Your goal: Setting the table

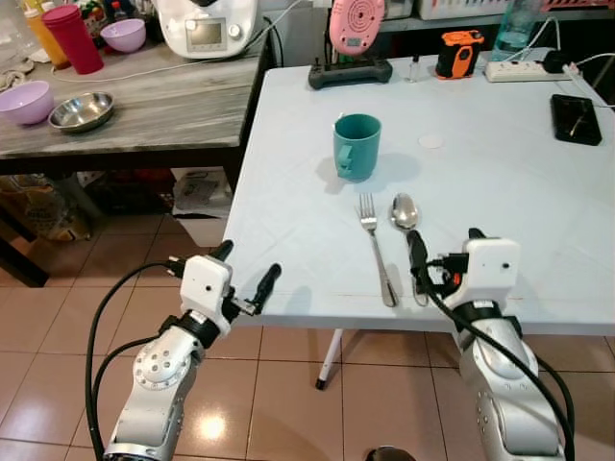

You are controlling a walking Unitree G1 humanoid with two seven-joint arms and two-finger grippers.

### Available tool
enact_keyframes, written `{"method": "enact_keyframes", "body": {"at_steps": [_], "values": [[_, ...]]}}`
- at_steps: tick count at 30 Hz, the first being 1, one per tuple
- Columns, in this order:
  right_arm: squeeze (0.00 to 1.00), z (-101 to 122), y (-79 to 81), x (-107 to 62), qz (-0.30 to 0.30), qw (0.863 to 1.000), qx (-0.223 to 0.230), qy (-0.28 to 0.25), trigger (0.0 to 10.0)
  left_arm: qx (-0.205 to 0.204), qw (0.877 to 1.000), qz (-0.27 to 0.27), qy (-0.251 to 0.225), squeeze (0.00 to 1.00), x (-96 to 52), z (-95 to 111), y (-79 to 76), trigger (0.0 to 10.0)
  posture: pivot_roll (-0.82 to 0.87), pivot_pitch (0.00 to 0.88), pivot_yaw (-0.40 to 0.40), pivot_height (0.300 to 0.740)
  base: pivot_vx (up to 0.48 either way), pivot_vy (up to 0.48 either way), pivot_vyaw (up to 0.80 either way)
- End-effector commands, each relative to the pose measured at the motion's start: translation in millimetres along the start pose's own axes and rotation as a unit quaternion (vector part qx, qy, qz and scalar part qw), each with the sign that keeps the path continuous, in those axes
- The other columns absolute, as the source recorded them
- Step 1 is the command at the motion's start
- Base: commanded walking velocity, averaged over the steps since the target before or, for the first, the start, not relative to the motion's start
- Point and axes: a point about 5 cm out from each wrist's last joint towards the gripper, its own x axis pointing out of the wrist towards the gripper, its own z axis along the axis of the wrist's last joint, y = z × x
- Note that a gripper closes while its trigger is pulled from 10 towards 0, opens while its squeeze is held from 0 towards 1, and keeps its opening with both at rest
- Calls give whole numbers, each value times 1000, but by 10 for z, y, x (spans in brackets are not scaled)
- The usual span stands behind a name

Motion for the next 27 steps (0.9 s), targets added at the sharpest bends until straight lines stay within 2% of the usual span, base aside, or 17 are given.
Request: {"method": "enact_keyframes", "body": {"at_steps": [1, 6, 9, 19, 27], "values": [[0, -23, 58, 47, 16, 1000, 5, 13, 10000, 6, 1000, -6, -2, 0, -21, 12, 13, 10000, -247, 140, 106, 740, 0, 0, 0], [0, -34, 119, 147, 33, 999, 8, 16, 10000, 21, 999, -50, -4, 0, -22, 26, -44, 10000, -244, 140, 103, 740, 0, 0, 0], [0, -28, 221, 218, 55, 998, 12, 17, 10000, 15, 998, -68, -6, 0, -31, 34, -60, 10000, -242, 140, 101, 740, 0, 0, 0], [0, -54, 414, 360, 96, 994, 25, 51, 10000, 11, 997, -79, -11, 0, -33, 57, -44, 10000, -237, 144, 94, 740, 0, 0, 0], [0, -74, 500, 434, 108, 991, 43, 72, 10000, 6, 996, -89, -11, 0, -34, 62, -69, 10000, -237, 150, 96, 740, 0, 0, 0]]}}
